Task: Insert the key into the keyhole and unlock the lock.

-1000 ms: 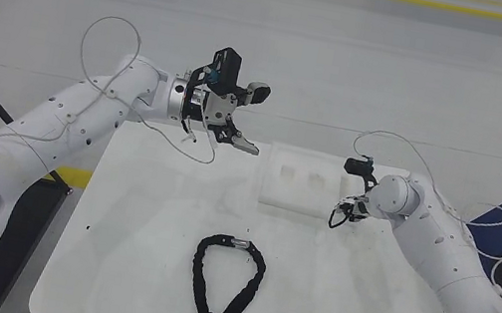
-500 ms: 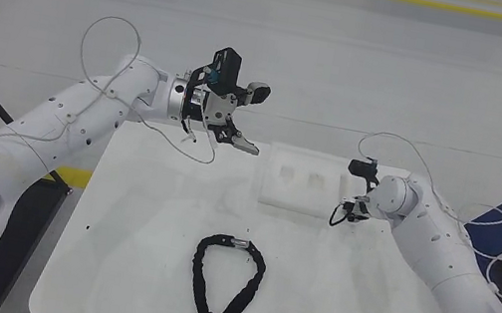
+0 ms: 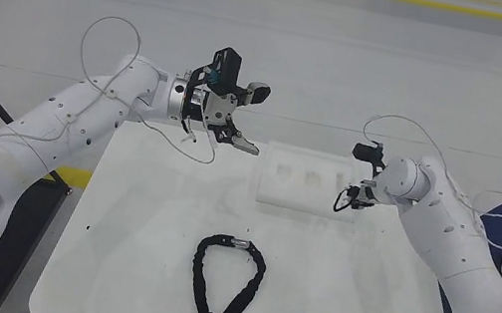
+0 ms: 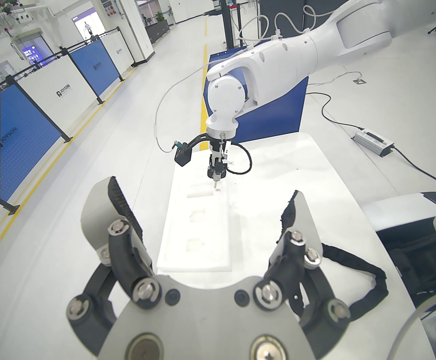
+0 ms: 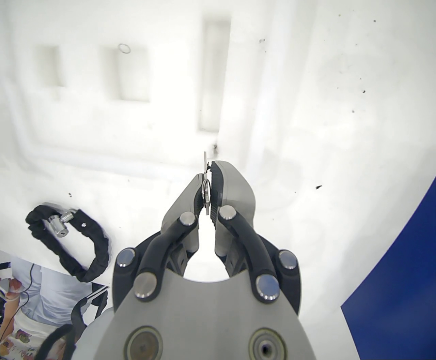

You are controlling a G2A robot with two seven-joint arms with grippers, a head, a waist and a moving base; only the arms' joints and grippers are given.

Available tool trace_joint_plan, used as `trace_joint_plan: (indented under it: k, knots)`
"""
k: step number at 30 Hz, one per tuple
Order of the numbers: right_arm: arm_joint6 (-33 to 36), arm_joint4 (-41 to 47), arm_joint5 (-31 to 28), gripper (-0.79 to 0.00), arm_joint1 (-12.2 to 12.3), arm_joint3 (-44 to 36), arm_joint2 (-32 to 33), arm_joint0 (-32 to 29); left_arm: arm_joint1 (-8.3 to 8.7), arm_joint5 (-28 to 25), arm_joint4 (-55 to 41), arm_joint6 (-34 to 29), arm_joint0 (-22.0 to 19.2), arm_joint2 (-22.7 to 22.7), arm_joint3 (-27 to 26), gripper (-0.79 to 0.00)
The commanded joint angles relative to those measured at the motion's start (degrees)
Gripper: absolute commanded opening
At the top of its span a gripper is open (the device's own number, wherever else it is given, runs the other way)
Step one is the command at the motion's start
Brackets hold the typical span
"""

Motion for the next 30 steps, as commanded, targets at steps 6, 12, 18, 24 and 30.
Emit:
trace_joint_plan:
  k: [6, 12, 18, 24, 30]
  knots:
    - [4.42, 4.29, -3.65, -0.785, 3.17, -10.82, 7.43, -3.3, 0.0, 0.0, 0.0, 0.0, 0.0, 0.0, 0.0, 0.0]
    - [6.15, 7.44, -5.37, -0.785, 6.33, -23.65, 15.79, -9.09, 0.0, 0.0, 0.0, 0.0, 0.0, 0.0, 0.0, 0.0]
    - [4.78, 13.06, -7.98, -0.785, 8.6, -34.59, 24.27, -16.28, 0.0, 0.0, 0.0, 0.0, 0.0, 0.0, 0.0, 0.0]
    - [1.79, 19.89, -11.83, -0.785, 9.97, -40.27, 31.65, -22.44, 0.0, 0.0, 0.0, 0.0, 0.0, 0.0, 0.0, 0.0]
    - [-1.3, 27.96, -17.78, -0.785, 10.98, -44.51, 38.99, -28.57, 0.0, 0.0, 0.0, 0.0, 0.0, 0.0, 0.0, 0.0]
